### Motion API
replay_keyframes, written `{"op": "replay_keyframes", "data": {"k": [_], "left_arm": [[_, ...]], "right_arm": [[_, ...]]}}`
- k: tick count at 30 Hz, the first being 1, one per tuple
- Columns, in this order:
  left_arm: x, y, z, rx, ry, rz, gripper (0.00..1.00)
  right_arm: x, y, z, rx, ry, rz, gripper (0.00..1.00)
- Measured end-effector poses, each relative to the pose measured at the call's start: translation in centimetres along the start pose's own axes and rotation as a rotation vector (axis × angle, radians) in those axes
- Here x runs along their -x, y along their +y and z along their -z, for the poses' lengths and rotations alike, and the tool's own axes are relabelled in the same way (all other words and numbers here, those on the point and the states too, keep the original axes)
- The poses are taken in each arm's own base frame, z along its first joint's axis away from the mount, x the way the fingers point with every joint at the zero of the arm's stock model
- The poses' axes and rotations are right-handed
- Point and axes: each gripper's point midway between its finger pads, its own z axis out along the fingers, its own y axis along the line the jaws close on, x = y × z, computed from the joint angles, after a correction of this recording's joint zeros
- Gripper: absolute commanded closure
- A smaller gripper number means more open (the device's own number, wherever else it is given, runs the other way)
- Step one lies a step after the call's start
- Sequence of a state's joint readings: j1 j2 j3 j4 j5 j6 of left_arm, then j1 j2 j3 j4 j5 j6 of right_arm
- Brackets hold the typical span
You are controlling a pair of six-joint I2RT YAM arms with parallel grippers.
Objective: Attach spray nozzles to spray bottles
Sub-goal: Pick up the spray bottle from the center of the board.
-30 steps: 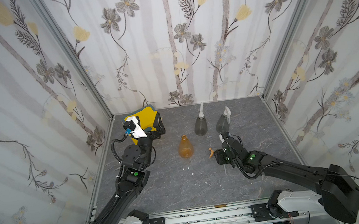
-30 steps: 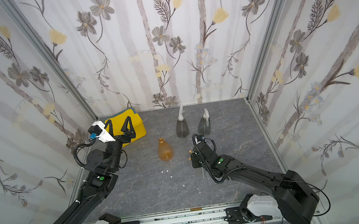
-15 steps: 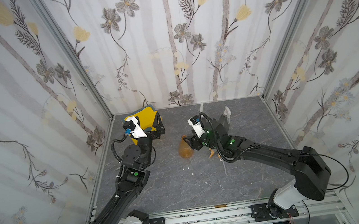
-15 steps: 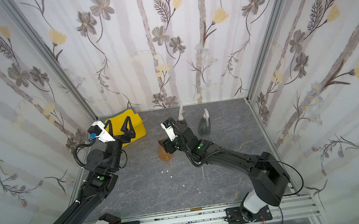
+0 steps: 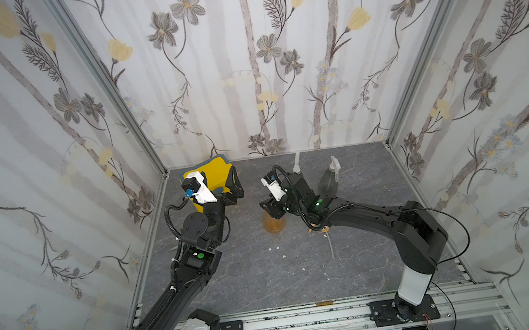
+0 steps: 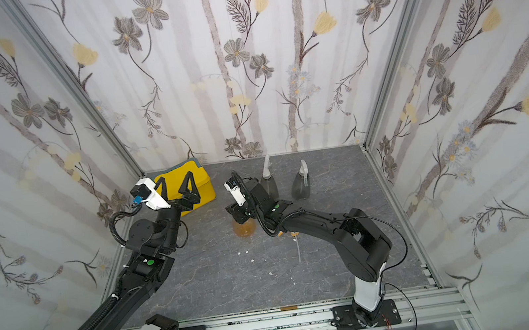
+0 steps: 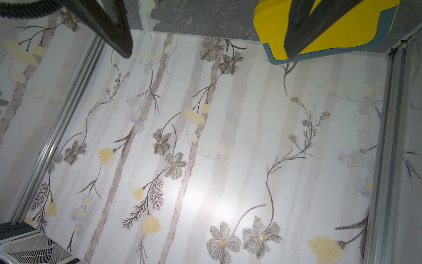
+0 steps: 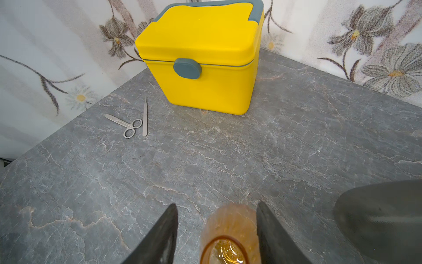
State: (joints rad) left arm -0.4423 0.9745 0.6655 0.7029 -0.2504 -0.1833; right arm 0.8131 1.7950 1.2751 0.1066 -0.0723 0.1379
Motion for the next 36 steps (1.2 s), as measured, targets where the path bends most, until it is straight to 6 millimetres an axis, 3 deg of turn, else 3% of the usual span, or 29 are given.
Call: {"op": "replay_keyframes", "data": {"k": [5,9,16,19,23,26,31,36], "left_arm": [[0.0,0.0,0.0,0.000,0.000,0.000,0.00],[0.0,0.0,0.0,0.000,0.000,0.000,0.00],[0.0,0.0,0.0,-0.001,0.000,0.000,0.00],[-0.1,-0.1,0.0,-0.006,0.003,-0.001,0.00],[-1.0,-0.9,-0.2,-0.048,0.031,-0.004,0.00],[-1.9,-2.6,-0.4,-0.129,0.065,-0.012,0.00],[-4.7,-8.3,0.6,-0.385,0.169,-0.077,0.00],[-9.8,-14.8,4.6,-0.676,0.293,-0.212,0.00]], "right_arm": [[-0.7,0.0,-0.4,-0.022,0.017,0.005,0.62],[-0.9,1.4,-0.5,0.004,0.018,0.018,0.75],[-0.5,1.4,0.2,-0.018,0.005,0.025,0.79],[0.4,1.6,1.5,-0.025,-0.016,0.028,0.80],[2.9,1.0,4.6,-0.063,-0.073,0.023,0.81],[5.6,0.1,8.3,-0.098,-0.138,0.009,0.81],[9.3,-3.5,14.9,-0.195,-0.221,-0.034,0.81],[12.4,-4.5,20.5,-0.206,-0.269,-0.058,0.81]]}}
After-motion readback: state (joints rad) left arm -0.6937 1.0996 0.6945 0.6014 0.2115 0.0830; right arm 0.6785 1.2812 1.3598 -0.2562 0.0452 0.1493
